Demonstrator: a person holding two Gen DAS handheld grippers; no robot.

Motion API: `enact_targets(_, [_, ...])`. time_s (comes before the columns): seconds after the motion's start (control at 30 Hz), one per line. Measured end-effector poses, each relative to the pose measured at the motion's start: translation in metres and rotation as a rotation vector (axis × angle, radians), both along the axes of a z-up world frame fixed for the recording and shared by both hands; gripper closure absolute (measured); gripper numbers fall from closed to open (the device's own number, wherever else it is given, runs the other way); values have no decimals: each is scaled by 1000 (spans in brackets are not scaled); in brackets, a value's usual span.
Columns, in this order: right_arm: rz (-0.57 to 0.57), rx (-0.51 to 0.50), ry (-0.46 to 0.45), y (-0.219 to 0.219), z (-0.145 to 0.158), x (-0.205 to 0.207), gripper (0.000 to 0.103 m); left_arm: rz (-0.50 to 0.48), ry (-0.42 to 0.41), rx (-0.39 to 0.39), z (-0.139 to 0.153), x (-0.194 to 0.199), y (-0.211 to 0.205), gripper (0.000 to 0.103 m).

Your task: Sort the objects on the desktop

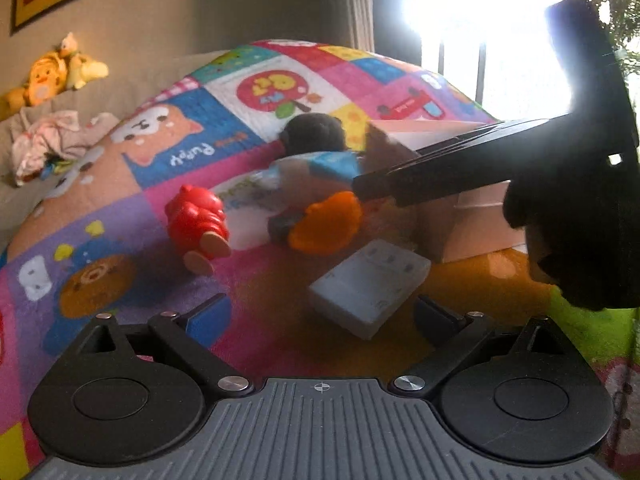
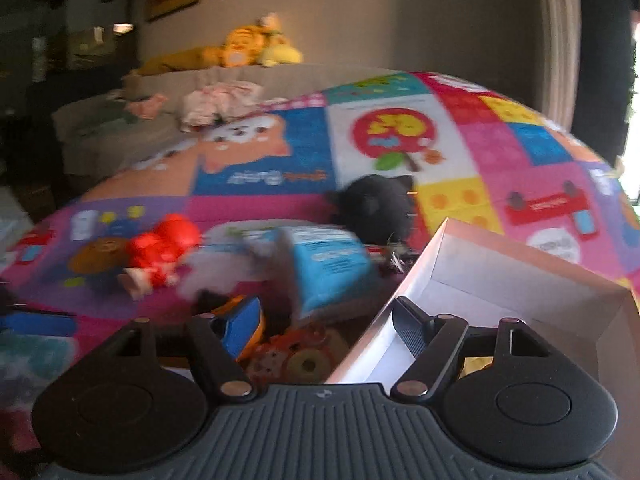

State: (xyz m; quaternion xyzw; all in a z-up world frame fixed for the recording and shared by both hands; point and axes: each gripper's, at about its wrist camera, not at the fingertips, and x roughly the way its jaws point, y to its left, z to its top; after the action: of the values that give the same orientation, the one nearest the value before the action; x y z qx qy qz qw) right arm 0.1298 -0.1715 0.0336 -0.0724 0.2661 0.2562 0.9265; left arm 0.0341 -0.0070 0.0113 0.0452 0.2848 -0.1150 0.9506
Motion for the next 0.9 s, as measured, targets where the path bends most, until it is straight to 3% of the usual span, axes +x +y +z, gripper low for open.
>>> enact_targets(0.1, [91,79,31,-15,10,-17,28,-51,12,5,0,3,-7,3])
enact_targets(0.33, [-19,60,-108,-44,45,-70,18,-114,20,78,-3,24,-35,5])
enact_targets(0.37, [-28,59,-115,-48,49,-78,17,-118,25,79,-4,26,-36,8])
enact_targets(0.43, [-43,60,-119,-58,53,-92,13,-122,46,90,-5,29,-39,35])
enact_targets(0.5, [-82,34,-141,-69,52,-104,2,-112,46,110,-7,27,-40,37])
enact_targets(0.57, [-159,11,-173,-83,46,-112,0,-111,45,112,-6,21,-38,41])
enact_targets(0.7, [-381,86,-74,-128,33,-89,0,-131,47,112,-5,-1,-35,46])
enact_targets(0.8, [-546,164,-1,-160,16,-58,0,-196,68,65,-1,-20,-37,48])
enact_targets(0.9, [-558,334,124,-177,1,-36,0,-278,99,-7,1,-37,-42,44])
